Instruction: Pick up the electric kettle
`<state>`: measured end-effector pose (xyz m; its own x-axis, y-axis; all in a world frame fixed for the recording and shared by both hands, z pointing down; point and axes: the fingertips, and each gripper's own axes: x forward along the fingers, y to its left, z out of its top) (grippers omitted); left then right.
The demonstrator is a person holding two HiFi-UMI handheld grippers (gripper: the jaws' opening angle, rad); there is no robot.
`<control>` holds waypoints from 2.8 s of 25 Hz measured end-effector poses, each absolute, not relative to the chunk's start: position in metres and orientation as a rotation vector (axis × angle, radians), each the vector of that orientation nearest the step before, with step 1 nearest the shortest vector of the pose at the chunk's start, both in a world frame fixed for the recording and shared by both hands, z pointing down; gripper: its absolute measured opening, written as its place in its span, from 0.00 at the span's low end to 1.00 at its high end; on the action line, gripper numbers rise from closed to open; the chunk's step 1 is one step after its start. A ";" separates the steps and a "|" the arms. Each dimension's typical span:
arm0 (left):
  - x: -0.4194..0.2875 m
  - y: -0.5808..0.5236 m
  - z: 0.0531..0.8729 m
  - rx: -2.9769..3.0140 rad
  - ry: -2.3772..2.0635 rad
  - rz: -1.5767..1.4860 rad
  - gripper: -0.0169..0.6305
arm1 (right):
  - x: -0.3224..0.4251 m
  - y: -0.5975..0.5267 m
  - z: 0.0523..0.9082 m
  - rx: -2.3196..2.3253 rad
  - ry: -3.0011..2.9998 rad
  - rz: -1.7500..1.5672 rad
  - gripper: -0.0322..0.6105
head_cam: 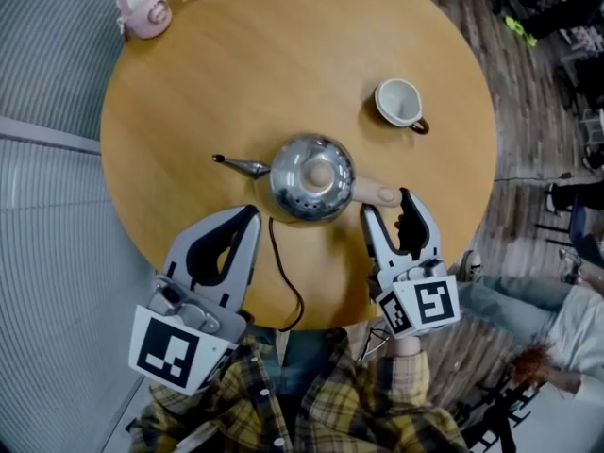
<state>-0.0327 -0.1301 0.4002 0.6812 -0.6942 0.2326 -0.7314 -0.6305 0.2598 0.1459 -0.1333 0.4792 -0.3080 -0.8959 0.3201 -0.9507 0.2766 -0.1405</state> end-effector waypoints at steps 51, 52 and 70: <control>-0.040 -0.139 0.407 2.531 -1.174 0.126 0.03 | 0.159 -0.192 0.491 1.939 -2.228 0.274 0.23; -0.040 -0.139 0.405 2.532 -1.176 0.124 0.03 | 0.159 -0.192 0.490 1.943 -2.227 0.276 0.23; -0.054 -0.128 0.364 2.533 -1.271 0.060 0.03 | 0.161 -0.193 0.446 1.977 -2.195 0.244 0.25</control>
<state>-0.0542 -0.1283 0.3637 0.6062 -0.7764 0.1725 -0.7892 -0.5603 0.2517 0.1610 -0.1935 0.4458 -0.1016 -0.9654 0.2400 -0.9946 0.1040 -0.0028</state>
